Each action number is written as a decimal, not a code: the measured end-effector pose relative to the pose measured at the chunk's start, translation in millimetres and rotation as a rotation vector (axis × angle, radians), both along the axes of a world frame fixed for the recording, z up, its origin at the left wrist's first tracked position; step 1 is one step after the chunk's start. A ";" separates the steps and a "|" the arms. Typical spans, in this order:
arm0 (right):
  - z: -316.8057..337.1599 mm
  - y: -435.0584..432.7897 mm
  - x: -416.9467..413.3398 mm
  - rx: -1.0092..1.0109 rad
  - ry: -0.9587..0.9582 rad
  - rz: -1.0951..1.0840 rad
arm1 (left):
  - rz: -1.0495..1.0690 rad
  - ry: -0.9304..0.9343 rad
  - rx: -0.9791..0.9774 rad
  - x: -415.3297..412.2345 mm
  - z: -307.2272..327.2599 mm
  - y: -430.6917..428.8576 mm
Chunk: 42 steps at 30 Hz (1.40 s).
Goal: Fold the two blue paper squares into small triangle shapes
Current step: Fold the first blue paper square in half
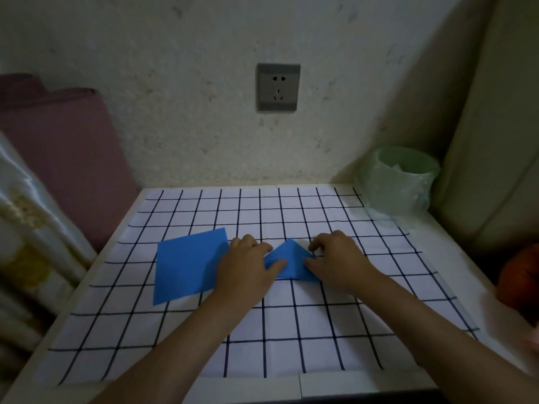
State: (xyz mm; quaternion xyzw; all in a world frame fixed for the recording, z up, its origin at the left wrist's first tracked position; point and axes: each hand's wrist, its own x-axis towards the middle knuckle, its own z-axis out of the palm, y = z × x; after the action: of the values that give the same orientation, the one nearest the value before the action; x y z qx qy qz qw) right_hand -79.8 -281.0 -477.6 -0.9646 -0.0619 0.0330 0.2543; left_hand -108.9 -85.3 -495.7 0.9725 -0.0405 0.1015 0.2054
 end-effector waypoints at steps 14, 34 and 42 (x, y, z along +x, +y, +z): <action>11.0 16.4 -22.4 -0.107 0.170 0.040 | -0.101 -0.044 -0.062 -22.6 -12.4 5.1; 43.8 -27.6 -43.5 0.254 -0.128 0.259 | -0.275 0.220 -0.452 -27.6 29.3 19.3; 47.1 -25.5 -51.7 0.224 -0.677 0.454 | 0.140 0.565 -1.087 -13.6 54.1 25.5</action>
State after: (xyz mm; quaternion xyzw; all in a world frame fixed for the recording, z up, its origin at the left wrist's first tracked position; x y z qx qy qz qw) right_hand -131.5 -306.5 -430.5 -0.8493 -0.3560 -0.2375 0.3090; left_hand -122.5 -59.9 -441.6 0.7184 0.1368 -0.1409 0.6673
